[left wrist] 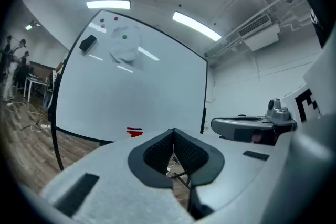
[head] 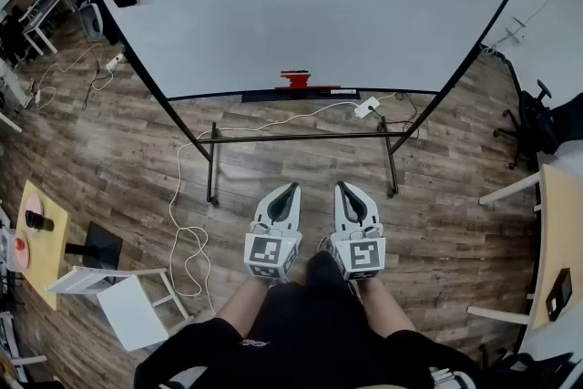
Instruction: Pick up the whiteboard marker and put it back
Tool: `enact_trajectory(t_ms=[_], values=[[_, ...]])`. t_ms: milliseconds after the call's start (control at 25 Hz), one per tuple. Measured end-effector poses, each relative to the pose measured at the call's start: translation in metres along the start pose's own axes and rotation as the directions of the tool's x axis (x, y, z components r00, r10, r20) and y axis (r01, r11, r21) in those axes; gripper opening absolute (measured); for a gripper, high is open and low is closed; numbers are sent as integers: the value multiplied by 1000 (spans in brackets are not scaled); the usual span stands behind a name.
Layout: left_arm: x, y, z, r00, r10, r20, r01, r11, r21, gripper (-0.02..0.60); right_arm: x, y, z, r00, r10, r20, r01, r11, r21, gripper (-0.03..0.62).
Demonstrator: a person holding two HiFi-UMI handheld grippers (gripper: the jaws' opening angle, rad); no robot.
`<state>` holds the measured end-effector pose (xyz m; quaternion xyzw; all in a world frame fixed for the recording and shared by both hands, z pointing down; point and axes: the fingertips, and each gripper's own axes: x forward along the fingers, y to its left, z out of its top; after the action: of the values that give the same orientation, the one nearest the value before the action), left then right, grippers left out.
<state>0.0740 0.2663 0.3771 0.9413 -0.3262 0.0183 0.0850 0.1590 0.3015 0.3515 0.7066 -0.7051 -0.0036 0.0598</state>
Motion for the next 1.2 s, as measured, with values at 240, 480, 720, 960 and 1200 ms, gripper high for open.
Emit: enact_trajectory(t_ms=[240, 480, 720, 960, 1200], values=[[59, -8, 5, 1000, 10, -14, -10, 1000, -12, 8, 35, -41, -2, 997, 70, 14, -69, 996, -61, 3], [110, -21, 2, 998, 41, -49, -41, 999, 9, 8, 59, -88, -12, 994, 107, 21, -106, 993, -53, 3], [141, -29, -6, 993, 84, -85, -83, 996, 20, 8, 74, -123, -32, 991, 131, -18, -131, 991, -26, 3], [161, -19, -19, 988, 104, -118, -103, 995, 16, 6, 97, -136, -50, 986, 151, -75, -155, 987, -40, 3], [185, 9, -35, 983, 81, -163, -85, 996, -16, 8, 134, -136, -73, 976, 127, -178, -141, 988, -68, 3]])
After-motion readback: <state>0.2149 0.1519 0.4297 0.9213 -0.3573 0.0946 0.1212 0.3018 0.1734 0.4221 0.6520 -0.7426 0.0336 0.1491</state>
